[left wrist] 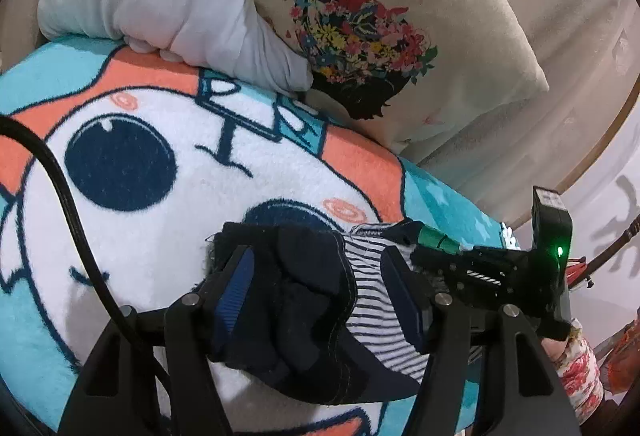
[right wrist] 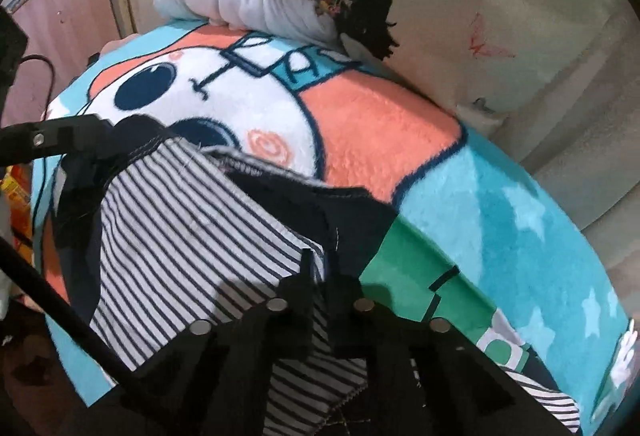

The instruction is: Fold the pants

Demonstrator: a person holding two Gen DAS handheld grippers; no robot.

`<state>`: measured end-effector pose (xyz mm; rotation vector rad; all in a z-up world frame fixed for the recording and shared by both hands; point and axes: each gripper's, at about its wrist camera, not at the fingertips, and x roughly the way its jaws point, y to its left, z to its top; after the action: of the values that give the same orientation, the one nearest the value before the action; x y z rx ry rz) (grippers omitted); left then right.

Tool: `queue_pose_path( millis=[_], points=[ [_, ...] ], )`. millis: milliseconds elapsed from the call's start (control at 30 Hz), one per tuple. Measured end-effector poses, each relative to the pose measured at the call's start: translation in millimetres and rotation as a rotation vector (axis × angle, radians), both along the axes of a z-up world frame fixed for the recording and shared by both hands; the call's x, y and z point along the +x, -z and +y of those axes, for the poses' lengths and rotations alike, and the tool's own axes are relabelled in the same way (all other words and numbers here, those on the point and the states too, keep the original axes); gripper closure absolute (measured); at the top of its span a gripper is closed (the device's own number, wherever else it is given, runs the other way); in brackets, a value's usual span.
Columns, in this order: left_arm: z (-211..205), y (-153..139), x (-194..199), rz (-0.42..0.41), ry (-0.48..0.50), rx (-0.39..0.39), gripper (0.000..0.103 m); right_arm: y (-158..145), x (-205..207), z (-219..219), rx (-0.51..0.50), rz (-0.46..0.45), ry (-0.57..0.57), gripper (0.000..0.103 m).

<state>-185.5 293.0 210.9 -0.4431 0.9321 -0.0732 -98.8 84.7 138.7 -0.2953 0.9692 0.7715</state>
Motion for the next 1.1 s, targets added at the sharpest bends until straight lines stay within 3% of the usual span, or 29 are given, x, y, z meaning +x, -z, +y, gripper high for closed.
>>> queue_pose_path(
  millis=[167,333,400,533,633,733,867,1033,1100],
  points=[
    [1,0,3,0.005,-0.021,0.012,0.039,-5,19,2,0.011,-0.019,0.083,0.101],
    [-3,18,10,0.065,-0.049,0.114,0.039,3,25,6,-0.004,0.016,0.096,0.1],
    [3,32,13,0.115,-0.06,0.11,0.038,-9,21,-2,0.015,0.002,0.109,0.095],
    [7,33,11,0.095,-0.059,0.097,0.037,-41,3,-28,0.071,-0.078,0.19,0.082],
    [6,32,10,0.087,-0.068,0.101,0.037,-37,-9,-36,0.157,0.023,0.192,0.082],
    [11,23,1,0.069,-0.095,0.056,0.037,-13,-21,-31,0.155,0.093,0.198,0.082],
    [19,-4,-25,0.004,-0.141,0.063,0.037,11,-27,-41,0.169,0.1,0.265,0.081],
    [31,-34,-52,-0.075,-0.185,0.103,0.036,9,-24,-73,0.227,0.109,0.453,0.08],
    [36,-41,-59,-0.093,-0.191,0.114,0.036,1,-30,-83,0.274,0.103,0.526,0.073]
  ],
)
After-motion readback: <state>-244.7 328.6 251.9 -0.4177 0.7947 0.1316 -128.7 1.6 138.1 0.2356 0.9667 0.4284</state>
